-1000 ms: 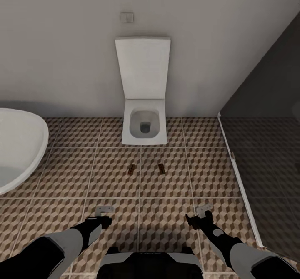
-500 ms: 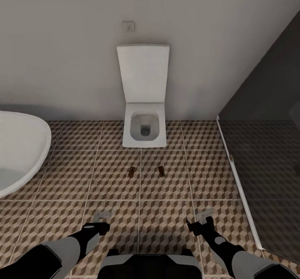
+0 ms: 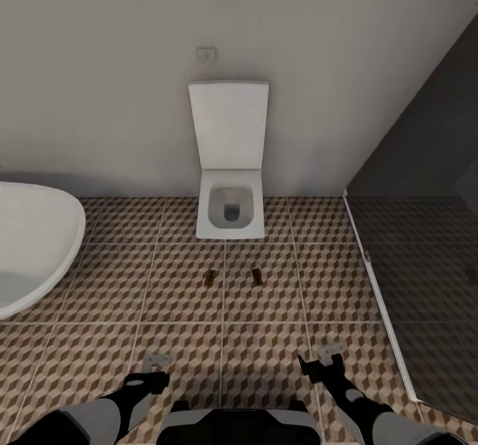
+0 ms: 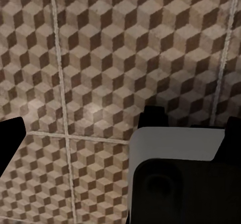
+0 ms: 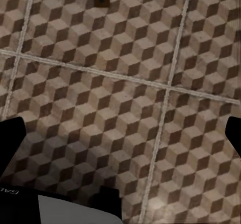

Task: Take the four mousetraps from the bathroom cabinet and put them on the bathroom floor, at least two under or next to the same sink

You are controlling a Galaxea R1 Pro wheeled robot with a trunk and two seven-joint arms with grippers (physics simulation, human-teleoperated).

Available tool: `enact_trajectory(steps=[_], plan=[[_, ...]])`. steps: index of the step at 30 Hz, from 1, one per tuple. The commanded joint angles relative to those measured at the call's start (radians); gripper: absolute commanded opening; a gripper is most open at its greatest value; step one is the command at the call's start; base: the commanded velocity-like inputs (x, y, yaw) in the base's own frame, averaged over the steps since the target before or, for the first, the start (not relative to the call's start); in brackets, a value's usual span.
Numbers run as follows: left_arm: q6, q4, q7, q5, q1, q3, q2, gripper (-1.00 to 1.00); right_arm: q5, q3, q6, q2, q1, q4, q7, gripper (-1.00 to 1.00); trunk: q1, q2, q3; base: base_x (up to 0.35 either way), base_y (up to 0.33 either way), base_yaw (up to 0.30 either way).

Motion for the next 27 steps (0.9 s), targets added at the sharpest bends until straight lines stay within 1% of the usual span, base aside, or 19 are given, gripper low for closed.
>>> enact_trajectory(steps=[1, 7, 12, 15, 22, 27], plan=[[-0.01, 0.004, 0.0, 0.004, 0.002, -0.006, 0.0, 1.0, -0.016, 0.007, -0.005, 0.0, 0.003, 0.001, 0.004, 1.0, -0.003, 0.006, 0.004, 0.0, 0.0, 0.0], [-0.022, 0.005, 0.0, 0.004, 0.023, -0.006, 0.003, 1.0, -0.037, 0.007, -0.014, -0.001, 0.039, 0.001, 0.003, 1.0, -0.026, 0.048, 0.032, 0.0, 0.0, 0.0], [-0.025, 0.005, 0.0, 0.004, 0.032, -0.006, 0.005, 1.0, -0.041, 0.007, -0.017, -0.001, 0.049, 0.001, 0.0, 1.0, -0.026, 0.048, 0.041, 0.0, 0.0, 0.0], [-0.025, 0.005, 0.0, 0.004, 0.033, -0.006, 0.011, 1.0, -0.042, 0.006, -0.018, -0.002, 0.051, 0.001, -0.001, 1.0, -0.026, 0.048, 0.045, 0.0, 0.0, 0.0], [-0.025, 0.005, 0.0, 0.004, 0.035, -0.006, 0.02, 1.0, -0.05, 0.007, -0.018, -0.023, 0.054, 0.001, -0.002, 1.0, -0.026, 0.048, 0.057, 0.0, 0.0, 0.0], [-0.025, 0.005, 0.0, 0.004, 0.035, -0.006, 0.022, 1.0, -0.054, 0.007, -0.018, -0.027, 0.054, 0.001, -0.002, 1.0, -0.026, 0.048, 0.065, 0.0, 0.0, 0.0]])
